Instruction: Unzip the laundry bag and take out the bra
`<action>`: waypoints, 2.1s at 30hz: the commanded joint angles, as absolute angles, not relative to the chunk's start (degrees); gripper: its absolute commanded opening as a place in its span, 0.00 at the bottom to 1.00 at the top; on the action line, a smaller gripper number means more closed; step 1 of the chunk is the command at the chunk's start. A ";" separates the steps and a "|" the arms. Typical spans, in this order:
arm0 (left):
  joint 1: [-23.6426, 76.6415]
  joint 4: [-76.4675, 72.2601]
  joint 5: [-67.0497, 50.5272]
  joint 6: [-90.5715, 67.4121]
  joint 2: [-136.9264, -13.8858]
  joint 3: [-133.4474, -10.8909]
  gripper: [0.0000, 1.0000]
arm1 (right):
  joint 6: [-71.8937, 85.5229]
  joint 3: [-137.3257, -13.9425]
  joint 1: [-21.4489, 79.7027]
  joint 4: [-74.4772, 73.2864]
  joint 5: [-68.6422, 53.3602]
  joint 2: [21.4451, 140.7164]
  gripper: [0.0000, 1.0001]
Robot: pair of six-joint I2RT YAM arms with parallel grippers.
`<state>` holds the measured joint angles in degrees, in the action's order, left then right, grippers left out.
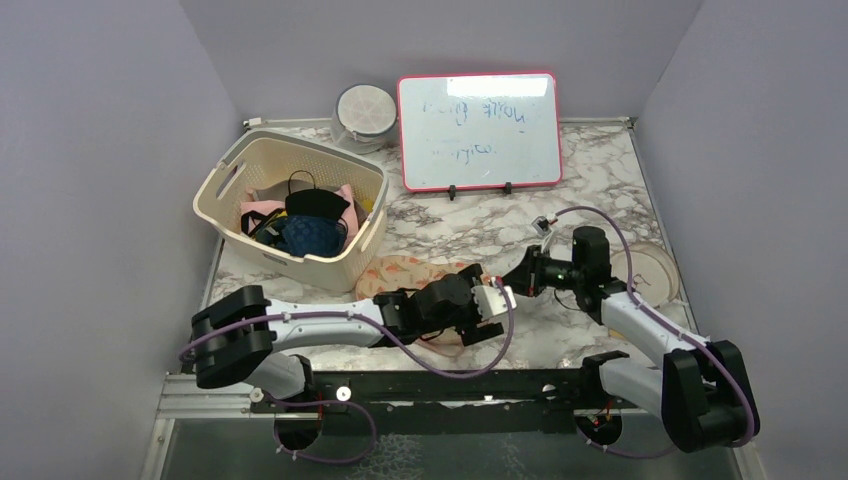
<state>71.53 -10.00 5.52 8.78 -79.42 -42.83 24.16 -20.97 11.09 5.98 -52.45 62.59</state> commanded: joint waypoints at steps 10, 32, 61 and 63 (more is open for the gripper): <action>72.26 -6.16 18.72 4.89 -87.64 -50.37 0.28 | 23.91 -20.13 11.85 7.32 -54.05 61.22 0.01; 74.69 -3.81 7.01 13.98 -77.04 -45.24 0.00 | 28.05 -26.23 12.03 19.04 -57.19 75.26 0.01; 74.03 -4.37 19.01 12.17 -70.09 -43.00 0.00 | 25.97 -30.96 16.70 7.02 -42.82 74.01 0.37; 73.37 -4.60 19.12 11.12 -70.47 -43.55 0.00 | 24.80 -30.96 16.70 4.02 -41.20 71.01 0.43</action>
